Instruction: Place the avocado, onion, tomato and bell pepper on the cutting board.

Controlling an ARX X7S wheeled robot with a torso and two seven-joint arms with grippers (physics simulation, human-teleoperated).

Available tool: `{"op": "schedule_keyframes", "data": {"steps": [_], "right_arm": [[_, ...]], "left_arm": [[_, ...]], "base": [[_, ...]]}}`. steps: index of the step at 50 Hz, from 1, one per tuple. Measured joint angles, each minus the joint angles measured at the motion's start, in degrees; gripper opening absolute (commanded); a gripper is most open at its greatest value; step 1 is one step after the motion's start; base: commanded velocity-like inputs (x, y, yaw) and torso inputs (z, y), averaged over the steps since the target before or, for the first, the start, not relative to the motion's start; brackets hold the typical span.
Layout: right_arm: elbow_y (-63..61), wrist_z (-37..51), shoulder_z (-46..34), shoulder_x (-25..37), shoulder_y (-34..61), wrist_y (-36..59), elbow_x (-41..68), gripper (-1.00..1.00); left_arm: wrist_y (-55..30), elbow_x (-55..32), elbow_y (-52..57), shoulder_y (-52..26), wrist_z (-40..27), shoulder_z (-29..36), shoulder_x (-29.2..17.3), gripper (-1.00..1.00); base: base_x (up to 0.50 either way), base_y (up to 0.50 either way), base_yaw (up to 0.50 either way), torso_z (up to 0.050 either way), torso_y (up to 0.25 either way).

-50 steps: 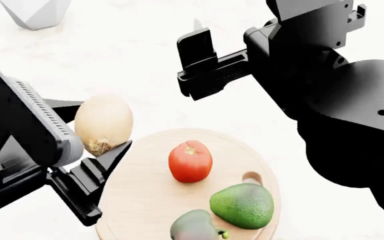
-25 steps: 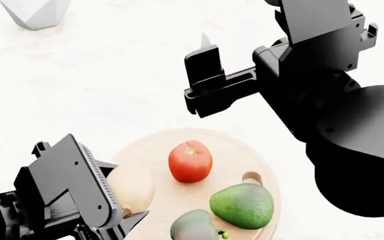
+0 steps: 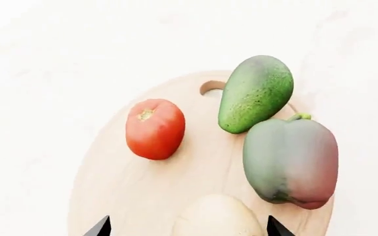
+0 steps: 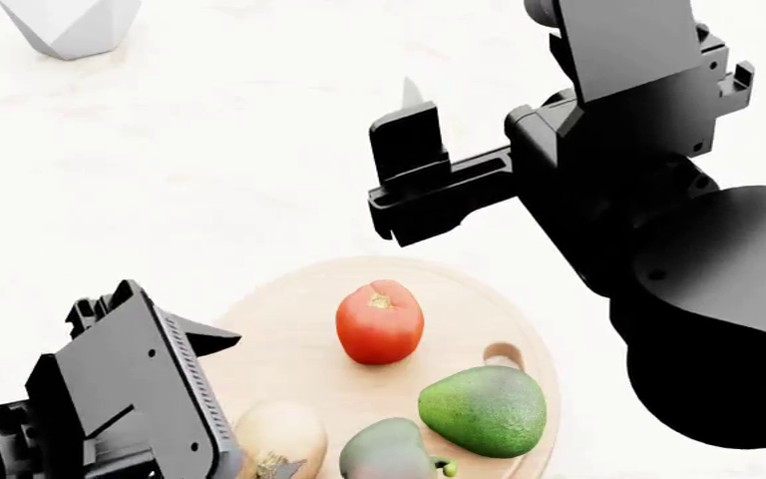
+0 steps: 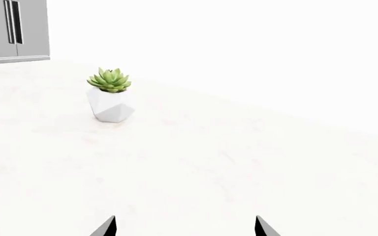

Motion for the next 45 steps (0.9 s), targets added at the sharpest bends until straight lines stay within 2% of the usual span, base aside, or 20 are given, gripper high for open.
{"op": "schedule_keyframes", "data": {"steps": [6, 12, 17, 21, 26, 32, 45], "right_arm": [[0.0, 0.0, 0.1, 0.0, -0.1, -0.1, -0.1, 1.00], [0.1, -0.1, 0.2, 0.0, -0.2, -0.1, -0.2, 1.00], [-0.3, 0.0, 0.5, 0.3, -0.3, -0.4, -0.4, 1.00], [-2.4, 1.2, 0.8, 1.3, -0.9, -1.5, -1.4, 1.00], [-7.8, 5.0, 0.9, 3.3, -3.1, -4.3, -5.5, 1.00], [-16.1, 12.7, -0.1, 6.4, -8.9, -9.0, -14.3, 1.00], [-24.8, 29.0, -4.9, 14.6, -27.3, -23.8, -38.0, 1.00]], "left_arm": [[-0.2, -2.9, 2.2, -2.3, -1.3, -2.8, -0.6, 1.00], [-0.5, -9.2, 4.0, -7.1, -4.6, -8.5, -1.6, 1.00], [0.8, -15.0, 5.5, -9.5, -10.0, -14.3, -3.4, 1.00], [4.5, -17.8, 7.6, -7.3, -16.4, -19.9, -5.5, 1.00], [11.0, -17.4, 12.2, 0.0, -24.8, -27.0, -7.6, 1.00], [19.6, -11.6, 17.5, 13.5, -31.8, -33.9, -8.4, 1.00], [35.4, 2.8, 22.2, 40.8, -36.5, -42.2, -5.8, 1.00]], "base": [[0.00, 0.00, 0.00, 0.000, 0.000], [0.00, 0.00, 0.00, 0.000, 0.002], [0.00, 0.00, 0.00, 0.000, 0.000], [0.00, 0.00, 0.00, 0.000, 0.000], [0.00, 0.00, 0.00, 0.000, 0.000], [0.00, 0.00, 0.00, 0.000, 0.000], [0.00, 0.00, 0.00, 0.000, 0.000]]}}
